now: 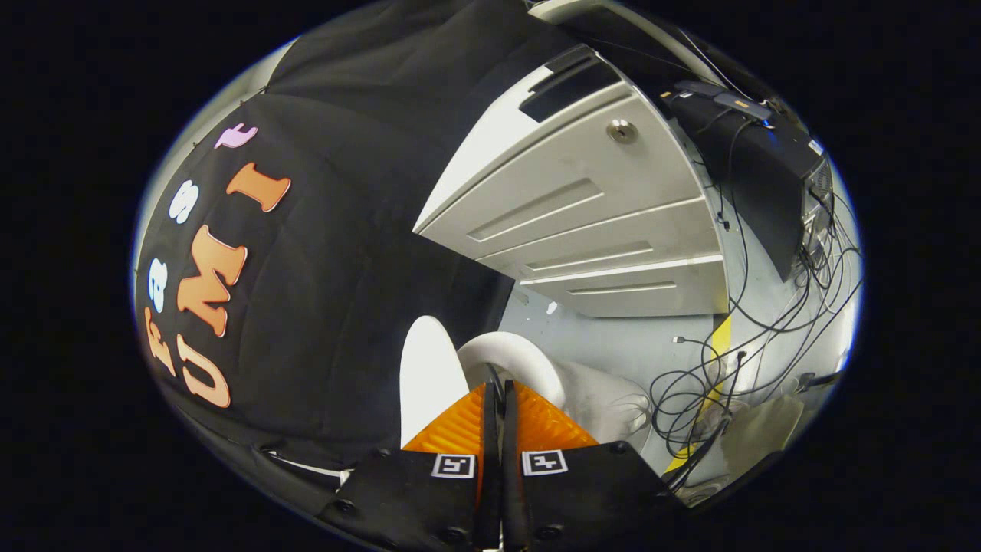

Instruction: Open the toilet lid.

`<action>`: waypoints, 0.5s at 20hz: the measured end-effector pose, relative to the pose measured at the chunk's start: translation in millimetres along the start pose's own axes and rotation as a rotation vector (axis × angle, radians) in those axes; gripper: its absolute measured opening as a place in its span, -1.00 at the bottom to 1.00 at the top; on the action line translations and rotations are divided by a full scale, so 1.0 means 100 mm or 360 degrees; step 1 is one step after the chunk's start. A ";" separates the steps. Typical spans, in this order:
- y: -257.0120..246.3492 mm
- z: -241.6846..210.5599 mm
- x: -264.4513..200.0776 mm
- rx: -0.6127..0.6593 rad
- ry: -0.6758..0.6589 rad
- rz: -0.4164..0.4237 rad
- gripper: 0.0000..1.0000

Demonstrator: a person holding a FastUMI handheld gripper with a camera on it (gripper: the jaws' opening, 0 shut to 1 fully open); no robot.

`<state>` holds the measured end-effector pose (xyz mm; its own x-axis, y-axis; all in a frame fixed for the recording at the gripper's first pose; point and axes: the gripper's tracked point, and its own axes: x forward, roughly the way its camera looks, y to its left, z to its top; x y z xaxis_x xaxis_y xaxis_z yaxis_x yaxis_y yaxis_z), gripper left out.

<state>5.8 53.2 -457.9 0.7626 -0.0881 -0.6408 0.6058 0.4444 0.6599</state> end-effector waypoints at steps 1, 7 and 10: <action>0.06 0.00 -0.03 -0.0048 -0.0002 0.0012 -0.82; 0.53 0.06 -0.24 -0.0310 -0.0057 0.0066 -0.84; 0.81 0.02 -0.36 -0.0458 -0.0068 0.0122 -0.84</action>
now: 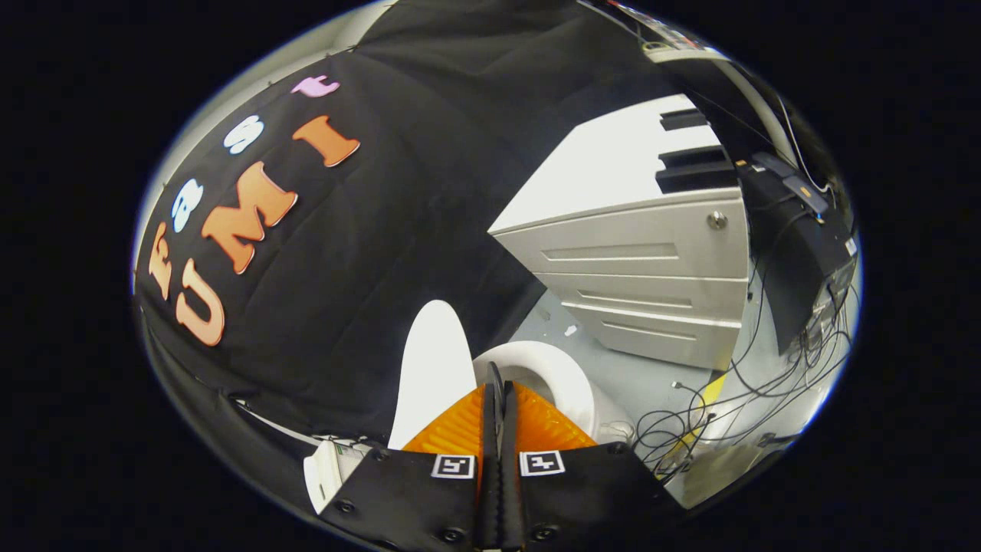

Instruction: Open the toilet lid.

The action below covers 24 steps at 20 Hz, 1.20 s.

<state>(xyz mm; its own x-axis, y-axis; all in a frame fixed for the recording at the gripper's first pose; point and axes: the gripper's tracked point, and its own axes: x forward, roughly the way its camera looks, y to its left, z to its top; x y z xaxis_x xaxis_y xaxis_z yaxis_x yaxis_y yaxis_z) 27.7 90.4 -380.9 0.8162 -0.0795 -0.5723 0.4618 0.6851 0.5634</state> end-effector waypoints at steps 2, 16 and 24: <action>0.24 0.04 -0.10 -0.0080 -0.0020 0.0084 -0.84; 1.96 -0.26 -0.80 -0.0578 -0.0098 0.0489 -0.84; 2.68 -0.65 -1.29 -0.0906 -0.0185 0.0542 -0.85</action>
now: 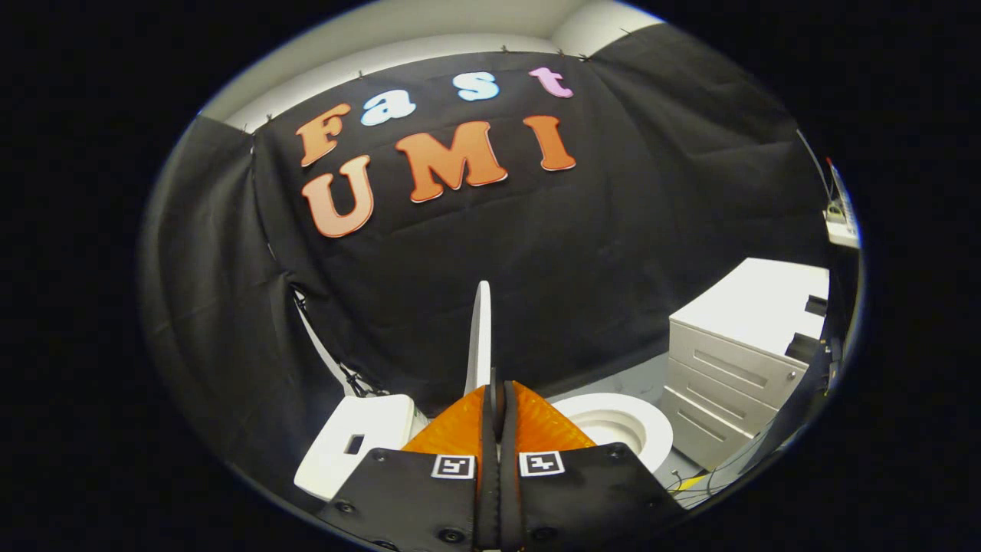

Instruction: Open the toilet lid.

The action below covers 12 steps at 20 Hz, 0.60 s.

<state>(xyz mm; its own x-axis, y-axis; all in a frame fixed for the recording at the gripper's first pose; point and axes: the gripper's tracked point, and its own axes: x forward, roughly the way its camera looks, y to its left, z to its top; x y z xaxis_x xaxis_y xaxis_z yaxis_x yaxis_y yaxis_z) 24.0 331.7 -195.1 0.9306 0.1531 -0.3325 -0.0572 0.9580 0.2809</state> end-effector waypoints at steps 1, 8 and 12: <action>0.11 -0.02 -0.02 -0.0028 -0.0005 0.0014 -0.85; 0.77 -0.08 -0.14 -0.0166 -0.0018 0.0110 -0.85; 1.08 -0.14 -0.17 -0.0253 -0.0010 0.0166 -0.84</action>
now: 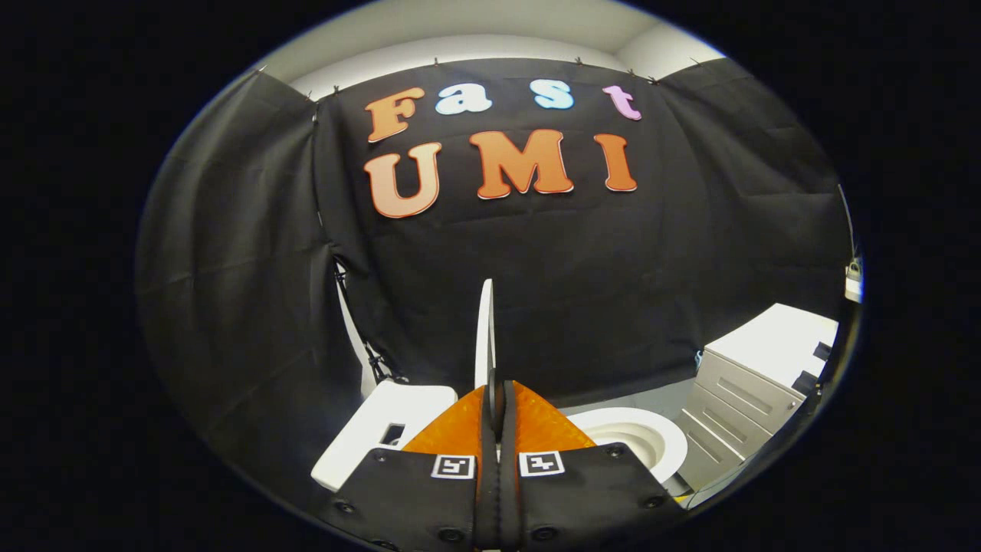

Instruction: Open the toilet lid.

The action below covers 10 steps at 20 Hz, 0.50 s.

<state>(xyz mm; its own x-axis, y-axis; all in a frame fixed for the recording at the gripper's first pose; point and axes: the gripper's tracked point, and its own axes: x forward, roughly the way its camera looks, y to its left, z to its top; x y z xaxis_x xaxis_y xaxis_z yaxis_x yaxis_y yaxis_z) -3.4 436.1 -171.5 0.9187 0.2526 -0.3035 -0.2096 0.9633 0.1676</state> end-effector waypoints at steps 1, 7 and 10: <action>0.06 -0.02 -0.02 -0.0025 0.0003 0.0010 -0.84; 0.35 -0.08 -0.02 -0.0080 0.0013 0.0054 -0.84; 0.50 -0.10 -0.03 -0.0108 0.0019 0.0078 -0.84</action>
<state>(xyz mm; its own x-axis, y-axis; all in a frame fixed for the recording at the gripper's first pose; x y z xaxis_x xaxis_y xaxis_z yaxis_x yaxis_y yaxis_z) -20.2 484.6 -171.5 0.9029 0.3001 -0.3077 -0.2765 0.9537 0.1188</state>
